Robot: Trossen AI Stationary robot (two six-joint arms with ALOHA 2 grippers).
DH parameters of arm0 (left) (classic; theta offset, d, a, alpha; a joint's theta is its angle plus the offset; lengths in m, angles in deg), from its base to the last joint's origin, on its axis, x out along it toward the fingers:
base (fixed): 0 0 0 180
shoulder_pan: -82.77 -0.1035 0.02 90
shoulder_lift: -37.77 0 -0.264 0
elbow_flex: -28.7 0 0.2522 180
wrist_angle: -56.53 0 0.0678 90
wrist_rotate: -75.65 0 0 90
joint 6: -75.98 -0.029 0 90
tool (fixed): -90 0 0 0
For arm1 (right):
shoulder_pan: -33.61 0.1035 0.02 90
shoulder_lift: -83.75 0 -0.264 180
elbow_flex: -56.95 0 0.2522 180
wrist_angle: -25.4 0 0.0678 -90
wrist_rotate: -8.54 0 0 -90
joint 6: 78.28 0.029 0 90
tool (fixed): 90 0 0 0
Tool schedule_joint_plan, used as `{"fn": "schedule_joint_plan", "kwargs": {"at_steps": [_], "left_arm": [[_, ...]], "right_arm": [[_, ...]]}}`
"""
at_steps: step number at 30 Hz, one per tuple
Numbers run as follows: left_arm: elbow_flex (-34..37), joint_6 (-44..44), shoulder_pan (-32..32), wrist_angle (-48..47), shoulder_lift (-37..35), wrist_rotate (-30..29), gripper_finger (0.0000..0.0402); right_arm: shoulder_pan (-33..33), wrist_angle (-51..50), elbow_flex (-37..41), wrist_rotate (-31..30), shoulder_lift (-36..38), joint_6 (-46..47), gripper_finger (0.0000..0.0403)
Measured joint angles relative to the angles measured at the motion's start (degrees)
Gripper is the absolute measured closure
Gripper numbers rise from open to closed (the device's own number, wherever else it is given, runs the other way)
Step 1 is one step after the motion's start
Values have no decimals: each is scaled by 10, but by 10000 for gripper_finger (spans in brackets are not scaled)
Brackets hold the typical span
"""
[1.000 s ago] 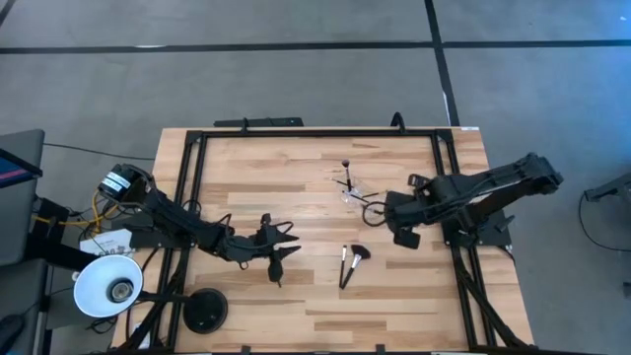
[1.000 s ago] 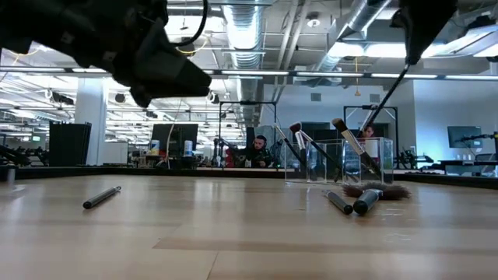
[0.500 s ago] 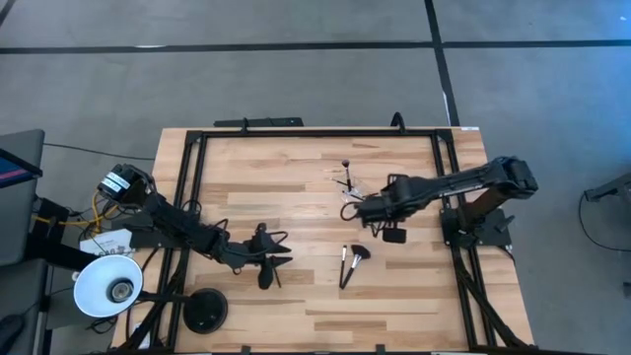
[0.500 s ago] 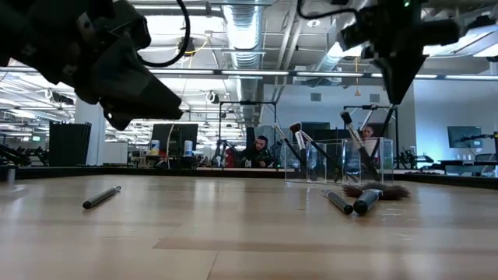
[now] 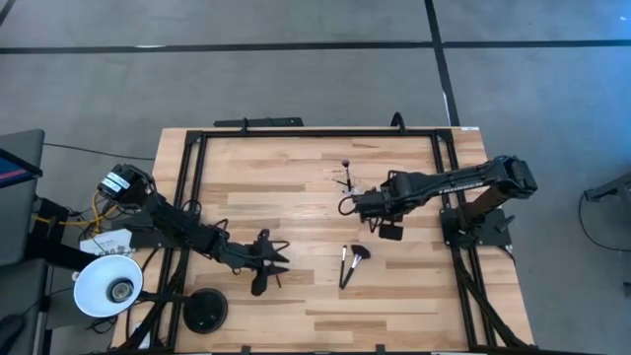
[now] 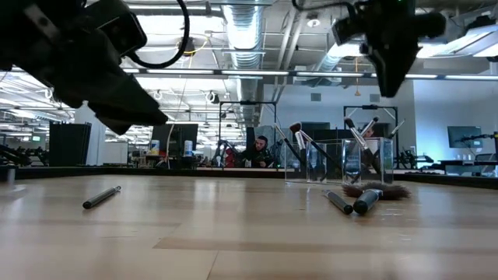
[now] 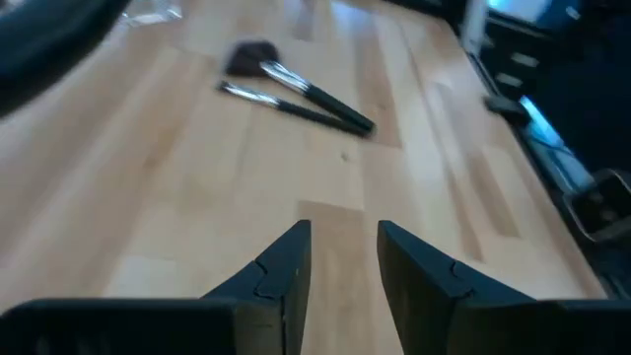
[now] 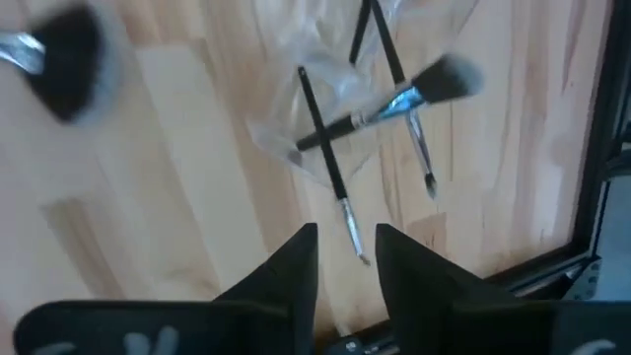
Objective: Put items in baskets/containers
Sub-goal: Put the eyeshadow brush into the transparent organizer
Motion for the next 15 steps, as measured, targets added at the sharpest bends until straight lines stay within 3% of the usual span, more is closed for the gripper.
{"fn": "schedule_joint_plan", "kwargs": {"at_steps": [6,15], "left_arm": [[11,-35,20,-21,0,59,286],[81,-89,1,-28,0,60,286]], "right_arm": [[45,52,-45,4,0,22,291],[128,256,-56,6,0,2,290]]}}
